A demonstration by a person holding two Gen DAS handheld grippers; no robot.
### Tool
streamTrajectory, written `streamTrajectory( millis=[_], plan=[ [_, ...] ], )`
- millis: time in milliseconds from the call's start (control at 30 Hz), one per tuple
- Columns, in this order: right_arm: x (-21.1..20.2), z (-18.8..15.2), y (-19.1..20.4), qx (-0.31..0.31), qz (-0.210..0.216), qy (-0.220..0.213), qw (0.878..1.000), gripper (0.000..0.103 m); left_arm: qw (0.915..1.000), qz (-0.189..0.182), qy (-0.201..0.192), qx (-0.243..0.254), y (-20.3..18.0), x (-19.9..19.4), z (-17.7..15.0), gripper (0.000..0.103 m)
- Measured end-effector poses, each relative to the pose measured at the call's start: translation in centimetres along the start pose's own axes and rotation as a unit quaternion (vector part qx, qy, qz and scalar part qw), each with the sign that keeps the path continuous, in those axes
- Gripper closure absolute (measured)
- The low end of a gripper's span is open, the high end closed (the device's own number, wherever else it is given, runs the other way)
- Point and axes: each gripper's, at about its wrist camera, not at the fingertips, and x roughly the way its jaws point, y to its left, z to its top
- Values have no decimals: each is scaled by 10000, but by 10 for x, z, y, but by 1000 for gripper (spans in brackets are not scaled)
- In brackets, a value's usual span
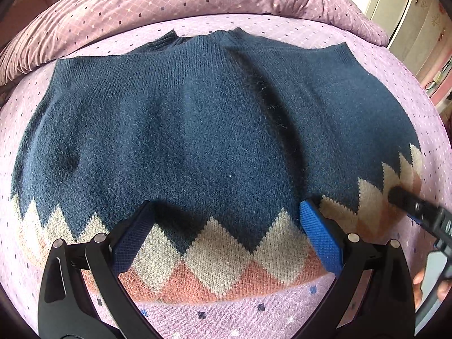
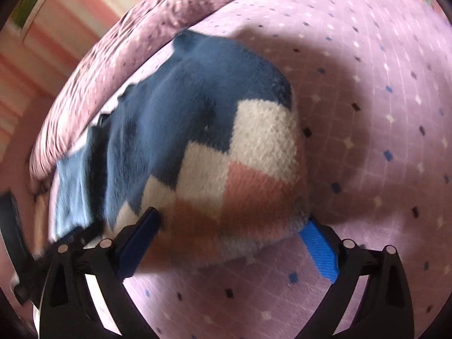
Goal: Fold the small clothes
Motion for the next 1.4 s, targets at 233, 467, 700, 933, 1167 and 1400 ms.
streamTrajectory(
  millis=[233,467,700,933,1167,1400],
  plan=[
    [15,17,0,481,-71,1,9988,14,10000,31,-25,-37,-1,1,0,3],
    [14,11,2,1042,-237,62,9943,20,9999,22,-29,-135,0,2,0,3],
    [28,25,22,1011,-282,84,9944,50,9999,30,-24,-151,1,3,1,3],
    [23,24,45,417,-484,-149,9978,61,9999,34,-42,-156,1,3,1,3],
    [-2,23,62,3,-584,-582,9966,63,10000,30,-47,-71,1,4,-2,3],
    [-26,25,96,-615,-779,-929,9907,65,9999,-52,-29,-103,5,5,1,3]
  ],
)
